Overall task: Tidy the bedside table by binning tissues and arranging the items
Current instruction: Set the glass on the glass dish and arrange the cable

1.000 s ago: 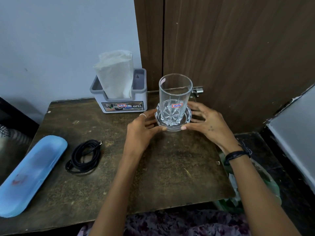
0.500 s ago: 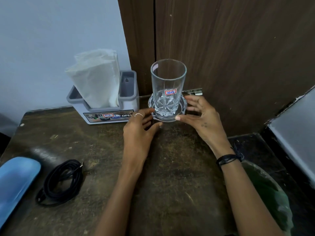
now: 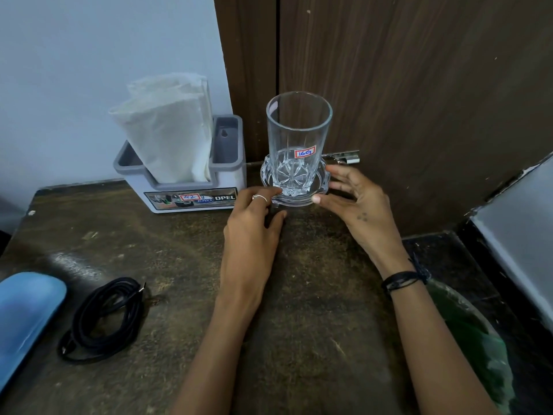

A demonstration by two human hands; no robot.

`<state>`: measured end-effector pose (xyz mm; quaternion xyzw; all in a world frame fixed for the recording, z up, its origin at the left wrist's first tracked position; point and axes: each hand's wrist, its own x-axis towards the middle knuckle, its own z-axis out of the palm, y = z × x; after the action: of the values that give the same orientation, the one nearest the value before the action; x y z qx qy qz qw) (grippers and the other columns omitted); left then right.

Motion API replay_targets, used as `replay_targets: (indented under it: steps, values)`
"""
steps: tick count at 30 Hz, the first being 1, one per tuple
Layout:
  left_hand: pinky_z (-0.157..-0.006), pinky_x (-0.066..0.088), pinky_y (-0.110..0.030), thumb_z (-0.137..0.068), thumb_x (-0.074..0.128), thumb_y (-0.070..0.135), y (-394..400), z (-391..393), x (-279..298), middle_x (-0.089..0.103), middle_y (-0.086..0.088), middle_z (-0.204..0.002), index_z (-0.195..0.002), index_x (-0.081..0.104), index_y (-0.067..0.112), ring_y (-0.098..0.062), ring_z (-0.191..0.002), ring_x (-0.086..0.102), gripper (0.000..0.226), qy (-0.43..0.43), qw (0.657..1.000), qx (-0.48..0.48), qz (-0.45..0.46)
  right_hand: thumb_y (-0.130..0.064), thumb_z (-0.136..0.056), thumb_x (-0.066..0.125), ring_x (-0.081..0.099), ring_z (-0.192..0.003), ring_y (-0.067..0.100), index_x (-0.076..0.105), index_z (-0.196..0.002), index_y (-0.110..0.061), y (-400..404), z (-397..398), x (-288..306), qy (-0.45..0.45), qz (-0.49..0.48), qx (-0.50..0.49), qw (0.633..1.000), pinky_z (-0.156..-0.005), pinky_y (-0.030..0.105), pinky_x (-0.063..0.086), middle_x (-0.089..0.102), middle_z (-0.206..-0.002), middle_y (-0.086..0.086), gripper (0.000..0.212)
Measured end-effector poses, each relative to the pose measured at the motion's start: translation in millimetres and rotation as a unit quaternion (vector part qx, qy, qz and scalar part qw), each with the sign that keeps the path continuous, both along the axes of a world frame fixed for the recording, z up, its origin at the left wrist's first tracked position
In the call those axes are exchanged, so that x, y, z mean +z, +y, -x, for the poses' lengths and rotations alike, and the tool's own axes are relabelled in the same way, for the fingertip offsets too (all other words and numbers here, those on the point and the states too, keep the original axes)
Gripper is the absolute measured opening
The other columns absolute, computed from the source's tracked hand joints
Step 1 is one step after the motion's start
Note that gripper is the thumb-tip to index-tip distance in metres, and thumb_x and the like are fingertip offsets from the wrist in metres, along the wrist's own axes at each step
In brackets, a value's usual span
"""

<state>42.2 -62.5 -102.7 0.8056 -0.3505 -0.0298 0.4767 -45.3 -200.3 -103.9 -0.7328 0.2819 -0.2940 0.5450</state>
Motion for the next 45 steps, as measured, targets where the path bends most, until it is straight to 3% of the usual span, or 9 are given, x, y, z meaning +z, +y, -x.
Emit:
replay_targets:
  steps: [8,15,19,22,25,28,32,35,45]
  values:
    - [-0.095,0.052,-0.035,-0.085,0.064,0.01,1,0,0,0.055,-0.002,-0.119,-0.116,0.06,0.017,-0.013,-0.101,0.061,0.032,-0.005,1.0,0.0,-0.002,-0.021,-0.073,0.077,0.057,-0.112,0.003,0.058,-0.122,-0.022,0,2,-1,0.013,0.011,0.002,1.0,-0.092,0.021,0.05,0.063,-0.121,-0.004,0.052]
    - [-0.094,0.049,-0.027,-0.087,0.06,0.007,2,4,4,0.053,-0.003,-0.121,-0.12,0.057,0.016,-0.012,-0.103,0.06,0.034,-0.019,1.0,-0.001,-0.005,-0.029,-0.071,0.078,0.056,-0.109,0.0,0.06,-0.116,-0.029,3,2,-1,0.02,0.017,-0.009,1.0,-0.082,0.011,0.05,0.061,-0.117,-0.008,0.049]
    - [-0.088,0.05,-0.018,-0.088,0.059,0.008,13,10,13,0.056,0.0,-0.115,-0.115,0.058,0.015,-0.005,-0.094,0.059,0.028,-0.024,1.0,0.011,0.013,-0.041,-0.075,0.071,0.059,-0.082,-0.003,0.068,-0.089,-0.024,15,3,12,-0.035,0.092,-0.119,0.988,-0.066,0.007,0.045,0.063,-0.092,-0.009,0.022]
    - [-0.076,0.043,-0.003,-0.089,0.058,0.013,29,11,25,0.057,0.004,-0.1,-0.104,0.058,0.019,0.001,-0.081,0.056,0.017,-0.046,0.989,0.1,0.1,-0.047,-0.082,0.061,0.053,-0.059,0.007,0.064,-0.068,-0.015,31,-2,25,-0.115,0.151,-0.16,0.969,-0.055,0.017,0.042,0.062,-0.067,0.0,0.035]
    - [-0.074,0.048,-0.019,-0.087,0.058,0.016,47,0,39,0.058,-0.002,-0.102,-0.105,0.051,0.02,-0.014,-0.09,0.057,0.019,0.002,0.947,0.232,0.224,-0.052,-0.083,0.057,0.049,-0.047,0.008,0.065,-0.066,-0.011,57,-20,33,-0.124,0.137,-0.14,0.973,-0.048,0.021,0.038,0.058,-0.054,0.005,0.044]
    - [-0.096,0.046,-0.034,-0.083,0.06,0.01,63,-24,41,0.051,-0.011,-0.123,-0.118,0.043,0.01,-0.021,-0.111,0.052,0.039,0.092,0.914,0.297,0.26,-0.046,-0.085,0.057,0.052,-0.042,-0.003,0.073,-0.083,-0.021,82,-41,28,-0.078,0.143,-0.106,0.981,-0.05,0.006,0.038,0.054,-0.044,-0.004,0.03]
    - [-0.112,0.032,-0.032,-0.085,0.06,0.009,72,-45,35,0.03,0.002,-0.147,-0.143,0.023,0.016,-0.003,-0.129,0.032,0.07,0.212,0.923,0.248,0.206,-0.047,-0.087,0.054,0.056,-0.045,0.001,0.063,-0.115,-0.015,104,-59,16,-0.002,0.149,-0.086,0.985,-0.058,0.006,0.041,0.052,-0.04,-0.008,0.043]
    - [-0.104,0.035,-0.024,-0.085,0.058,0.007,71,-48,34,0.036,0.016,-0.135,-0.144,0.022,0.02,0.002,-0.122,0.037,0.071,0.242,0.932,0.183,0.199,-0.042,-0.088,0.056,0.051,-0.036,-0.002,0.061,-0.114,-0.023,109,-67,13,0.014,0.132,-0.048,0.99,-0.044,0.004,0.036,0.047,-0.038,-0.01,0.033]
    - [-0.107,0.041,-0.042,-0.076,0.06,0.001,69,-37,36,0.05,-0.003,-0.134,-0.138,0.033,0.019,-0.015,-0.124,0.048,0.07,0.215,0.953,0.149,0.156,-0.033,-0.087,0.055,0.05,-0.033,0.004,0.059,-0.101,-0.019,104,-65,6,0.064,0.104,-0.044,0.991,-0.045,0.008,0.038,0.051,-0.034,-0.002,0.02]
